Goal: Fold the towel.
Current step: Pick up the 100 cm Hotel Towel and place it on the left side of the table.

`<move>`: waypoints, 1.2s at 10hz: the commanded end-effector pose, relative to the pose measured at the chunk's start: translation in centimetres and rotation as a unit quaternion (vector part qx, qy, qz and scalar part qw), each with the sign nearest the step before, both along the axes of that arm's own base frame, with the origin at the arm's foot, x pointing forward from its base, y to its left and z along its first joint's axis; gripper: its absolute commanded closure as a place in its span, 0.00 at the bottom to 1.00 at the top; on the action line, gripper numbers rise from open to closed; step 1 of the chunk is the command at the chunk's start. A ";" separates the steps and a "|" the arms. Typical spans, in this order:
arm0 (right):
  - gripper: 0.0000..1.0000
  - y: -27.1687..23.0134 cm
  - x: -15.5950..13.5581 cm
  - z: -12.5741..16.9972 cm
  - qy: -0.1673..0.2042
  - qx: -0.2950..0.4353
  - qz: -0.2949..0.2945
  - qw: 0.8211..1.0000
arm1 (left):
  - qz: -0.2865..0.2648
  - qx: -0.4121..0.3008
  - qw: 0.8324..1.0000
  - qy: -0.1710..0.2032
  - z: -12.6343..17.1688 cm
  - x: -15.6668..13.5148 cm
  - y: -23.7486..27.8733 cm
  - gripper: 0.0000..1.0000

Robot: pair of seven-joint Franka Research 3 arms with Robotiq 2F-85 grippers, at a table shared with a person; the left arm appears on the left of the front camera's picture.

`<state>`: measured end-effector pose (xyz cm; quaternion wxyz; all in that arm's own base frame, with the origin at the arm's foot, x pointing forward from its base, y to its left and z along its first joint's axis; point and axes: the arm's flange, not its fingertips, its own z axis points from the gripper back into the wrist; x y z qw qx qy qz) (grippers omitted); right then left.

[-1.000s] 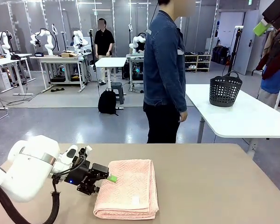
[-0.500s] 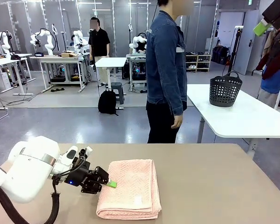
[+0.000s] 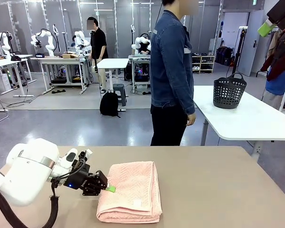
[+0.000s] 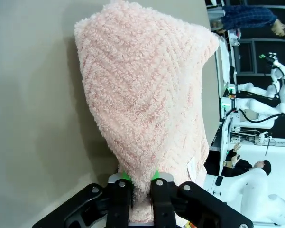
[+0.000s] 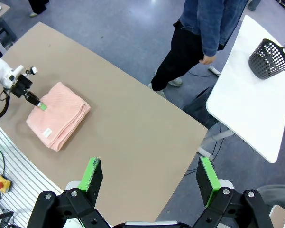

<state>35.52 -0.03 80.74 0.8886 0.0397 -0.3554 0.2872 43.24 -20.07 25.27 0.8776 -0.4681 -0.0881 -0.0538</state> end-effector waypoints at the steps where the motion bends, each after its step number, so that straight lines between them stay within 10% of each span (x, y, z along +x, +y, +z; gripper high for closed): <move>1: 0.00 0.0 0.0 -0.1 0.001 -0.001 -0.003 1.000 | -0.014 0.007 1.000 -0.013 0.8 -0.2 2.0 1.00; 12: 0.00 0.0 0.0 -0.1 0.001 -0.001 -0.003 1.000 | -0.008 0.119 0.993 0.011 6.7 2.3 31.7 1.00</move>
